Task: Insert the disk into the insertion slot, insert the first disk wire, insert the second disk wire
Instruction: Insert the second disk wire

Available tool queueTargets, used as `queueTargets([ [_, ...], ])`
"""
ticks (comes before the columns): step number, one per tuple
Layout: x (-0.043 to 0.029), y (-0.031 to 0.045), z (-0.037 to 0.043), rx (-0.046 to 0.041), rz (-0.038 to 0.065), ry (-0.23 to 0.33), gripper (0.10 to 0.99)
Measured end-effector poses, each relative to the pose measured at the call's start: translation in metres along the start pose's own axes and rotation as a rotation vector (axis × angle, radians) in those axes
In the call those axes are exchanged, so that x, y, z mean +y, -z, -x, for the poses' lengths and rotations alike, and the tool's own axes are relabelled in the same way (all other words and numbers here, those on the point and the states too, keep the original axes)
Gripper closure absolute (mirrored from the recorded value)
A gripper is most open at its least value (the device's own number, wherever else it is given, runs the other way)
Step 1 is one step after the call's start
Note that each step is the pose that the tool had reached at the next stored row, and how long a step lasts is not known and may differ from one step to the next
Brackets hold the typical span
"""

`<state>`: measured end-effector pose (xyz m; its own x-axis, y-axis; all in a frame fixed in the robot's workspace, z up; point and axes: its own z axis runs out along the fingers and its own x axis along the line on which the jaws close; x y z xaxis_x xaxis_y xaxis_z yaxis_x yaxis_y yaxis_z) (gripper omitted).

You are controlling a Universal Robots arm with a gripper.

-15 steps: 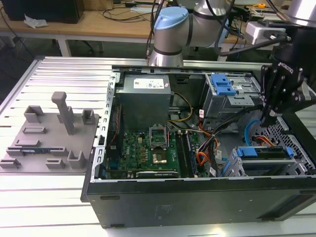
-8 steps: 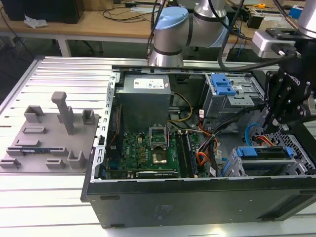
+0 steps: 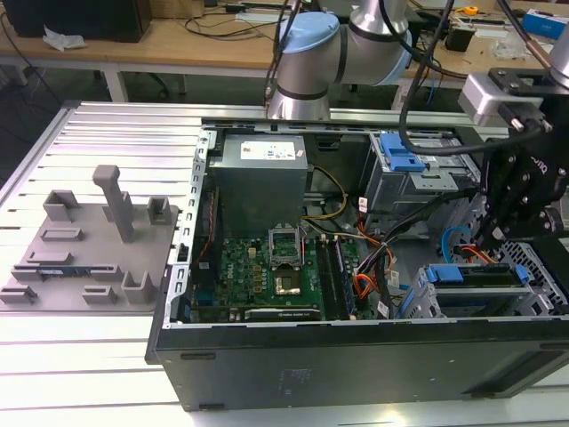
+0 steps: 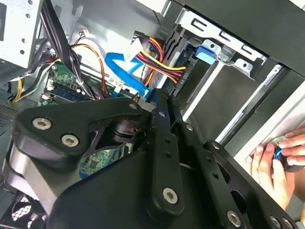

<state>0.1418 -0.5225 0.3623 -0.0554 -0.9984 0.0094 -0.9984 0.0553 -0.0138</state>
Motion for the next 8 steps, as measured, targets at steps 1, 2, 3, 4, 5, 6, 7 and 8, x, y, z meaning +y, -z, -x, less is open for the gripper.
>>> queueTargets([
  [1, -0.0005, -0.0019, -0.0031, -0.0098, 0.001, 0.001, 0.925],
  [2, -0.0008, -0.0033, -0.0053, -0.0164, 0.001, 0.001, 0.925],
  [3, -0.0009, -0.0053, -0.0076, -0.0251, 0.002, 0.001, 0.925],
  [4, -0.001, -0.0059, -0.0092, -0.0266, 0.002, 0.001, 0.925],
  [5, -0.0009, -0.0059, -0.0092, -0.0266, 0.003, 0.001, 0.925],
  [6, -0.001, -0.0058, -0.0092, -0.0265, 0.003, 0.001, 0.925],
  [7, -0.001, -0.0058, -0.0092, -0.0264, 0.003, 0.001, 0.925],
  [8, -0.001, -0.0058, -0.0095, -0.0263, 0.003, 0.001, 0.925],
])
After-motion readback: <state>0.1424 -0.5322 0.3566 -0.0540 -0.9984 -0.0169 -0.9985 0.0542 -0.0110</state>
